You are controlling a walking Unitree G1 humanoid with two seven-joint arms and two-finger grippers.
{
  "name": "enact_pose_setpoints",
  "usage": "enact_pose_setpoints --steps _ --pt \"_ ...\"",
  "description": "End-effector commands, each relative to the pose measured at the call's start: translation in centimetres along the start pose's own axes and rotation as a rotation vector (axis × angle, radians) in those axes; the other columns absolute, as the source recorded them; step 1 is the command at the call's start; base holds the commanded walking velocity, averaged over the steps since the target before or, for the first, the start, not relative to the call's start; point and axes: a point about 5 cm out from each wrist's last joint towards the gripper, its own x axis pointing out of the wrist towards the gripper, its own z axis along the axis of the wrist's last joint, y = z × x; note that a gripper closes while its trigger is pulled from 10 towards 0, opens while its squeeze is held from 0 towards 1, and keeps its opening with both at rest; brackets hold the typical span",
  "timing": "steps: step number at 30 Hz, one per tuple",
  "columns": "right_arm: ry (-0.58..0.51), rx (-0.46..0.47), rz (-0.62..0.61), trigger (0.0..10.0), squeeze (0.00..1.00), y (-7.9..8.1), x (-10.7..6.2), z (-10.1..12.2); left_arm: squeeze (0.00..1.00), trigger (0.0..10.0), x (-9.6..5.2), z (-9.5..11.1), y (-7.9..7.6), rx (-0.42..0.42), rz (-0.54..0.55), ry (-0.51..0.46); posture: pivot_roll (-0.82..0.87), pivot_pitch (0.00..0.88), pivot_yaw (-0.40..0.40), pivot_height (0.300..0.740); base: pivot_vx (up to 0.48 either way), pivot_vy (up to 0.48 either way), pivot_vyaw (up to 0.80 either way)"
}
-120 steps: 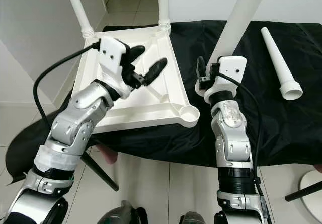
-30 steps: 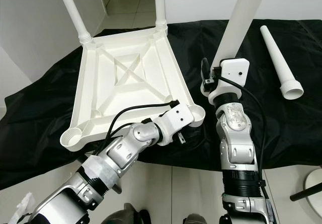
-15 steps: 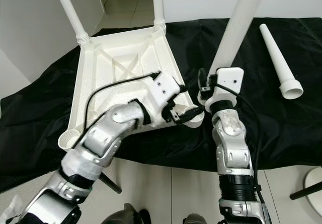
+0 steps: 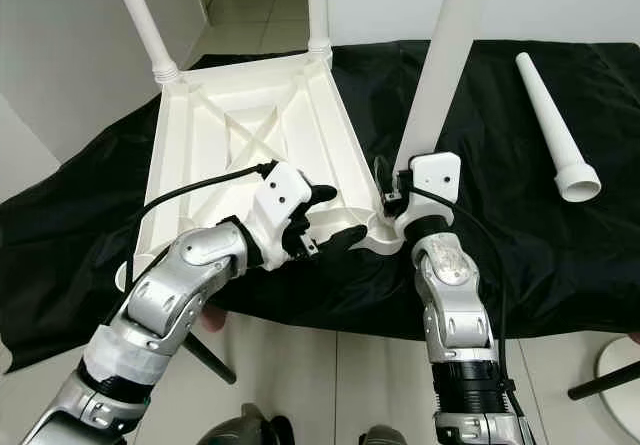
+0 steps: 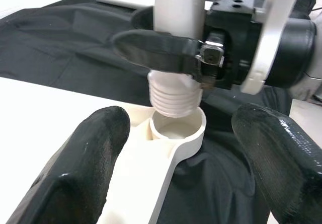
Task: Building children table
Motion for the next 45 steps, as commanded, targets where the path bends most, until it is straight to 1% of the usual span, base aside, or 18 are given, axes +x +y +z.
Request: enact_pose_setpoints --steps 1,4,6,10,12,13,14,18,20,22,24,30,36,38,42,45 --pt "0.005 0.011 0.025 10.0 0.0 0.1 -0.3 -0.5 0.0 10.0 -0.7 -0.2 0.2 0.013 -0.001 -0.006 -0.06 0.025 0.095 0.74 0.0 0.0 0.0" --pt "0.013 0.009 0.037 10.0 0.0 0.0 -0.5 -0.8 0.0 10.0 -0.9 -0.3 0.1 0.017 -0.012 -0.004 -0.06 0.025 0.096 0.74 0.0 0.0 0.0" --pt "0.031 0.004 0.073 10.0 0.0 -0.1 -0.9 -1.5 0.0 10.0 -1.4 -0.3 -0.3 0.006 -0.069 -0.002 -0.06 0.025 0.096 0.74 0.0 0.0 0.0" --pt "0.039 -0.003 0.1 10.0 0.0 0.0 -1.0 -2.0 0.0 10.0 -1.6 -0.3 -0.6 -0.007 -0.102 0.003 -0.06 0.026 0.099 0.74 0.0 0.0 0.0" --pt "0.034 -0.009 0.141 10.0 0.0 0.4 -1.1 -2.3 0.0 10.0 -1.7 -0.4 -0.7 -0.047 -0.111 0.032 -0.06 0.027 0.101 0.74 0.0 0.0 0.0" --pt "0.034 -0.009 0.141 10.0 0.0 0.4 -1.1 -2.3 0.0 10.0 -1.7 -0.4 -0.7 -0.047 -0.111 0.032 -0.06 0.027 0.101 0.74 0.0 0.0 0.0" --pt "0.031 -0.023 0.176 10.0 0.0 0.7 -1.1 -2.6 0.0 10.0 -1.7 -0.3 -0.8 -0.064 -0.121 0.045 -0.06 0.026 0.103 0.74 0.0 0.0 0.0" --pt "0.038 -0.045 0.2 10.0 0.0 1.0 -0.8 -2.9 0.0 10.0 -1.7 -0.1 -0.9 -0.055 -0.119 0.047 -0.06 0.03 0.105 0.74 0.0 0.0 0.0" --pt "0.038 -0.069 0.218 10.0 0.0 1.1 -0.6 -3.0 0.0 10.0 -1.7 -0.1 -0.9 -0.055 -0.118 0.057 -0.06 0.03 0.105 0.74 0.0 0.0 0.0" --pt "0.038 -0.07 0.219 10.0 0.0 1.1 -0.6 -3.0 0.0 10.0 -1.8 -0.1 -0.9 -0.056 -0.118 0.058 -0.06 0.03 0.105 0.74 0.0 0.0 0.0" --pt "0.041 -0.075 0.235 10.0 0.0 1.1 -0.3 -3.3 0.0 10.0 -1.8 0.1 -0.8 -0.049 -0.108 0.053 -0.04 0.045 0.107 0.74 0.0 0.0 0.0" --pt "0.043 -0.092 0.268 10.0 0.0 1.2 0.3 -3.8 0.0 10.0 -2.0 0.4 -0.7 -0.051 -0.098 0.059 -0.04 0.048 0.105 0.74 0.0 0.0 0.0" --pt "0.035 -0.106 0.304 10.0 0.0 1.4 0.4 -4.0 0.0 10.0 -2.2 0.5 -0.8 -0.054 -0.093 0.06 -0.03 0.04 0.101 0.74 0.0 0.0 0.0" --pt "0.001 -0.123 0.36 10.0 0.0 1.9 0.0 -3.8 0.0 10.0 -2.2 0.6 -0.9 -0.052 -0.09 0.058 -0.03 0.04 0.096 0.74 0.0 0.0 0.0" --pt "-0.003 -0.11 0.382 10.0 0.0 1.9 -0.4 -4.0 0.0 10.0 -2.2 0.6 -0.9 -0.05 -0.09 0.057 -0.03 0.033 0.095 0.74 0.0 0.0 0.0" --pt "0.02 -0.051 0.363 10.0 0.0 1.5 -0.8 -4.6 0.0 10.0 -2.2 0.7 -1.0 -0.05 -0.092 0.057 -0.03 0.031 0.093 0.74 0.0 0.0 0.0"
